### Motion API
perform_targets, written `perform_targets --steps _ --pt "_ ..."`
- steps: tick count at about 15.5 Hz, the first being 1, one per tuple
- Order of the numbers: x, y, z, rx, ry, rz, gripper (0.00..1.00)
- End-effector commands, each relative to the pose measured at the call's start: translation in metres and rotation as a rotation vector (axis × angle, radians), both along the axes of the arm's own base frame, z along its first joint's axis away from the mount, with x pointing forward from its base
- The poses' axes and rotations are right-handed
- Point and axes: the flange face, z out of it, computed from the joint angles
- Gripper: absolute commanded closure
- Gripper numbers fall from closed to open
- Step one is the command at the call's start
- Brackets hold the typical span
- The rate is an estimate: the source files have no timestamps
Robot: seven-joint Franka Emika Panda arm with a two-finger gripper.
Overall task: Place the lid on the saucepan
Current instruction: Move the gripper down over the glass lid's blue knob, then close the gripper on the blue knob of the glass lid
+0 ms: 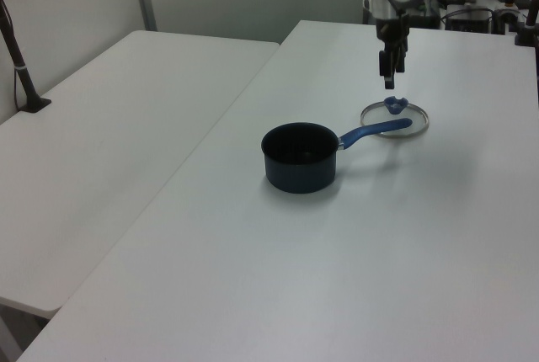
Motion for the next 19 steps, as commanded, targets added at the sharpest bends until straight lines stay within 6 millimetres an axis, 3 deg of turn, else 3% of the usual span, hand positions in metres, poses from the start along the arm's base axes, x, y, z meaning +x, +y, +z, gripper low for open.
perform_targets --steps 1,7,11,15,19 --pt "0.004 0.006 -0.031 -0.019 0.011 0.045 0.06" --pt "-0.005 0.009 -0.062 -0.048 0.042 0.080 0.19" --pt "-0.007 0.008 -0.059 -0.043 0.046 0.096 0.35" --pt "-0.006 0.002 -0.048 -0.044 0.033 0.086 0.44" --pt "0.003 -0.023 -0.001 -0.049 -0.019 0.054 0.44"
